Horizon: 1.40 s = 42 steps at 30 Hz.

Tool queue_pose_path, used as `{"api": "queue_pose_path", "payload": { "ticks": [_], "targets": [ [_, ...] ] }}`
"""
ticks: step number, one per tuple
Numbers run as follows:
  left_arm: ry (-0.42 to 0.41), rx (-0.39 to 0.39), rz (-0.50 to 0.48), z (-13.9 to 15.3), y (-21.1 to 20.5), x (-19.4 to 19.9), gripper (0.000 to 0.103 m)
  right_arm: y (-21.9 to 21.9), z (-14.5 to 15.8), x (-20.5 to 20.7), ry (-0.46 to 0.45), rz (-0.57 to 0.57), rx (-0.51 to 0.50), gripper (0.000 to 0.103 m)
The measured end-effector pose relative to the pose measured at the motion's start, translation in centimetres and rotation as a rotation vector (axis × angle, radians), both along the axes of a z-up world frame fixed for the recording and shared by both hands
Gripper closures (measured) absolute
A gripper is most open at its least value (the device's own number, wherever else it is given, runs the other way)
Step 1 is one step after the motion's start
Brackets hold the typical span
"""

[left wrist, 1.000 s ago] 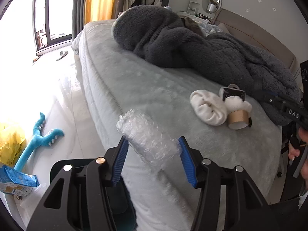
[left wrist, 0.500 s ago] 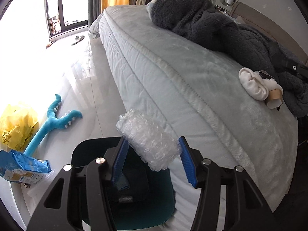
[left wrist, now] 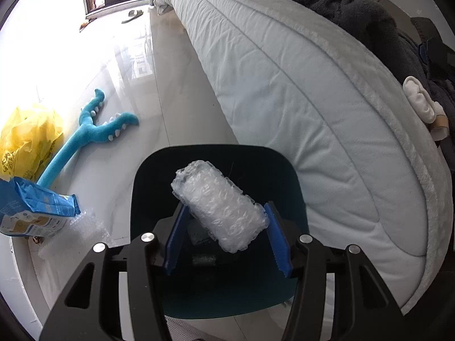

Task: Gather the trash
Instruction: 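Carry the bubble wrap and black clip to the bin and open the left gripper, then lower the black clip into the bin and open the right gripper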

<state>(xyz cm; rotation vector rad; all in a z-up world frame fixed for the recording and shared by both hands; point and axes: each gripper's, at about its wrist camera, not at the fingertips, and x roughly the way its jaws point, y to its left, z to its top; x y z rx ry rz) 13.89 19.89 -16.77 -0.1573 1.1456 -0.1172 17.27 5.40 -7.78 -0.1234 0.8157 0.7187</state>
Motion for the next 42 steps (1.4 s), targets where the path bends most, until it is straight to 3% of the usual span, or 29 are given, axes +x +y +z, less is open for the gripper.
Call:
{"api": "queue_pose_path", "payload": {
  "ticks": [8, 16, 26, 42],
  "targets": [
    [0.096, 0.000, -0.025, -2.7, 1.8, -1.2, 0.043, 3.7, -1.7, -0.3, 0.048, 0.049, -0.013, 0.079],
    [0.126, -0.001, -0.036, -3.5, 3.6, -3.0, 0.025, 6.8, -3.6, -0.2, 0.099, 0.082, -0.040, 0.079],
    [0.026, -0.018, -0.001, -0.9, 6.3, -4.0, 0.021, 9.7, -7.2, 0.1, 0.172, 0.099, -0.086, 0.079],
    [-0.216, -0.028, 0.086, 6.0, 9.4, -5.6, 0.021, 14.1, -12.4, -0.4, 0.265, 0.134, -0.169, 0.079]
  ]
}}
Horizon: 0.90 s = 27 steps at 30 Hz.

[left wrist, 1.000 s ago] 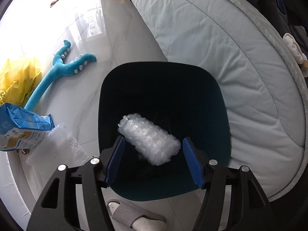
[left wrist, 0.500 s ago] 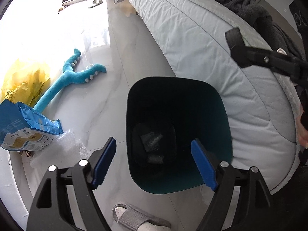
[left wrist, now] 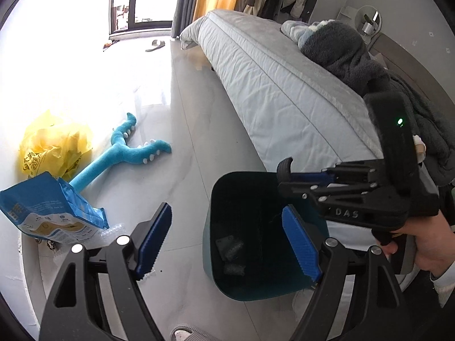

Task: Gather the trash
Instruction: 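Lower the black clip into the bin and open the right gripper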

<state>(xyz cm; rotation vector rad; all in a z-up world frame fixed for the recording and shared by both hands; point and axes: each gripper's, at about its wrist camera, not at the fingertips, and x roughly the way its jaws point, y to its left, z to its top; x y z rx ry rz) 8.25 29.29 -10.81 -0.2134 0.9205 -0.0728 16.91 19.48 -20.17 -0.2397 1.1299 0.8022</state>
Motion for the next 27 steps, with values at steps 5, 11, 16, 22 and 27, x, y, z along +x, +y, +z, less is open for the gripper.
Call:
{"api": "queue_pose_path", "payload": {
  "ticks": [5, 11, 16, 22, 27],
  "targets": [
    [-0.044, -0.006, 0.027, 2.0, 0.6, -0.3, 0.022, 0.8, -2.0, -0.4, 0.023, 0.014, -0.047, 0.079],
    [-0.116, 0.021, 0.050, 4.6, 0.6, -0.6, 0.024, 1.1, -3.4, -0.5, 0.036, 0.024, -0.088, 0.079],
    [-0.134, 0.038, 0.080, 5.6, 0.9, -0.7, 0.032, 1.0, -4.1, -0.6, 0.048, 0.026, -0.111, 0.079],
    [-0.177, 0.056, 0.064, 7.5, 0.2, -0.9, 0.031, 0.3, -4.7, -1.0, 0.064, 0.025, -0.148, 0.072],
    [-0.214, 0.074, 0.072, 9.3, 0.0, -1.1, 0.029, -0.7, -4.7, -1.1, 0.076, 0.016, -0.171, 0.057]
  ]
}}
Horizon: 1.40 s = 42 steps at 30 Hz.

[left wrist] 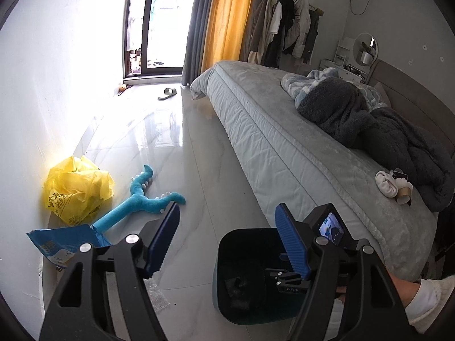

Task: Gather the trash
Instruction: 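Lower the black clip into the bin and open the right gripper, then move both open grippers back toward the white cloth and cardboard tube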

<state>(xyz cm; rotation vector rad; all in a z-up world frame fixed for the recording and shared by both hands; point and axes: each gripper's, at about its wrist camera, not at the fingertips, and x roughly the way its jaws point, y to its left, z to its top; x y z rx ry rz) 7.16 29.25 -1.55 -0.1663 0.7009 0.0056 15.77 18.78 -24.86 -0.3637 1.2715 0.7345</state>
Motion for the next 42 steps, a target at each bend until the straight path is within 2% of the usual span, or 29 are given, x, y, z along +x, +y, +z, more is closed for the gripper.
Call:
{"api": "queue_pose_path", "payload": {
  "ticks": [5, 11, 15, 22, 29, 34, 42],
  "targets": [
    [-0.013, -0.008, 0.010, 0.9, -0.7, 0.5, 0.028, -1.2, 1.4, 0.0, -0.004, -0.012, 0.035, 0.053],
    [-0.043, -0.046, -0.014, 2.2, -2.9, 1.1, 0.019, -3.2, 4.5, 0.0, -0.032, -0.018, 0.118, 0.049],
    [-0.072, -0.064, -0.032, 2.9, -4.4, 1.6, 0.015, -4.4, 6.9, -0.3, -0.087, -0.013, 0.162, 0.045],
    [-0.085, -0.083, -0.058, 3.2, -6.6, 2.8, 0.014, -7.2, 10.3, -0.6, -0.168, -0.002, 0.220, 0.042],
    [-0.087, -0.097, -0.093, 3.4, -9.4, 4.0, 0.013, -11.6, 12.8, -0.2, -0.256, -0.030, 0.250, 0.042],
    [-0.080, -0.109, -0.126, 3.1, -11.5, 5.1, 0.013, -14.4, 14.8, -0.9, -0.386, 0.017, 0.210, 0.042],
    [-0.063, -0.147, -0.150, 2.6, -13.6, 6.3, 0.013, -18.7, 15.9, -0.7, -0.444, -0.008, 0.195, 0.042]
  ]
}}
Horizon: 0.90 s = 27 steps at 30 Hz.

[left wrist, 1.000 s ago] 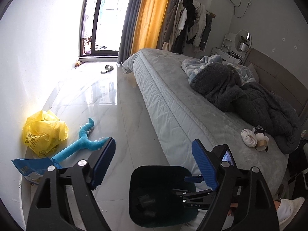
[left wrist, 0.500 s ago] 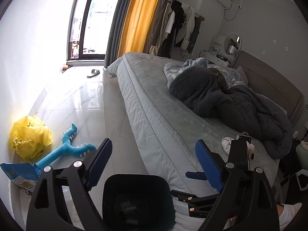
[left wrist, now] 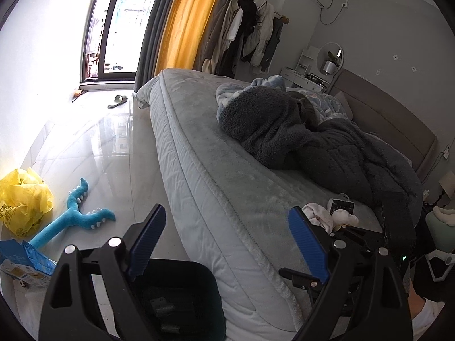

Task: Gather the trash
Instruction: 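Move both open grippers back toward the white cloth and cardboard tube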

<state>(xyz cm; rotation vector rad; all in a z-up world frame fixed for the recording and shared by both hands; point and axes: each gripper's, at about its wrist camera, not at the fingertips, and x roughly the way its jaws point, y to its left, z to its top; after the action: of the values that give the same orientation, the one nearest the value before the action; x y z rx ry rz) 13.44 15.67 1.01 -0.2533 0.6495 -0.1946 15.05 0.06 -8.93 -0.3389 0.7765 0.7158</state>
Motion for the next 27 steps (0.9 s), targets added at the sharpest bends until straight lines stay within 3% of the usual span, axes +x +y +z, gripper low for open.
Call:
{"api": "queue_pose_path", "payload": {
  "ticks": [8, 16, 19, 27],
  "targets": [
    [0.016, -0.011, -0.030, -0.5, -2.4, 1.1, 0.013, -5.7, 1.9, 1.2, -0.064, -0.105, 0.013, 0.042],
    [0.023, -0.003, -0.071, -0.9, -5.5, 1.9, 0.013, -9.9, 2.1, 1.5, -0.083, -0.142, 0.018, 0.042],
    [0.025, 0.001, -0.084, -1.0, -6.5, 2.2, 0.013, -10.6, 1.8, 1.4, -0.084, -0.130, 0.011, 0.050],
    [0.040, 0.005, -0.108, -1.6, -8.5, 2.9, 0.013, -11.6, 0.4, 1.2, -0.091, -0.081, -0.025, 0.060]
  ]
}}
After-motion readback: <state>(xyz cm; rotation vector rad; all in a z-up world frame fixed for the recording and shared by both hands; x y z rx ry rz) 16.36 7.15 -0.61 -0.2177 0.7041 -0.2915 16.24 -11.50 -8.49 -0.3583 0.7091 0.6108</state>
